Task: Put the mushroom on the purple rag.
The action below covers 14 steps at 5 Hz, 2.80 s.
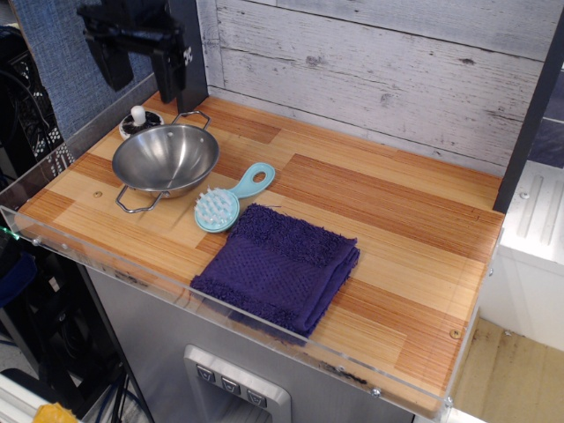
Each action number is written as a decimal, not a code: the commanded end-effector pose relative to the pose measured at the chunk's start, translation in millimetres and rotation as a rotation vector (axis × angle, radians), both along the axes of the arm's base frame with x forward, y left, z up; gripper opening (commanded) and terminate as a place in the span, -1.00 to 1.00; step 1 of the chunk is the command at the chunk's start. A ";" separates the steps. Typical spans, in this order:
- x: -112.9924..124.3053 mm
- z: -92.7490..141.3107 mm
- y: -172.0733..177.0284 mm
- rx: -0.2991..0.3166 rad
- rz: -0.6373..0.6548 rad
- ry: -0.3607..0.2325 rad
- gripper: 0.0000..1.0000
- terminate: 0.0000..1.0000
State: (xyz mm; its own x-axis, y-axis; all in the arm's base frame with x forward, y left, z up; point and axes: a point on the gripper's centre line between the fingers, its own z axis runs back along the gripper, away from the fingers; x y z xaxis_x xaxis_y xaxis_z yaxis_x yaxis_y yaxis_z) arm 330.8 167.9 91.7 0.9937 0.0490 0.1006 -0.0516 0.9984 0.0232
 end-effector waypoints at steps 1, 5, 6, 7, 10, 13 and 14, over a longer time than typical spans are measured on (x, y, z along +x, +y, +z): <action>20.4 2.9 35.6 0.022 0.015 -0.013 1.00 -1.00; 10.8 -17.7 46.6 0.028 0.006 0.053 1.00 -1.00; 10.1 -26.3 51.2 0.039 0.003 0.070 1.00 -1.00; 11.4 -37.6 60.2 0.055 0.011 0.093 1.00 -1.00; 18.4 -48.4 69.3 0.069 0.026 0.110 1.00 -1.00; 8.3 -14.8 42.7 0.077 0.050 0.029 -1.00 -1.00; -12.9 34.0 18.1 0.070 0.126 -0.102 -1.00 -1.00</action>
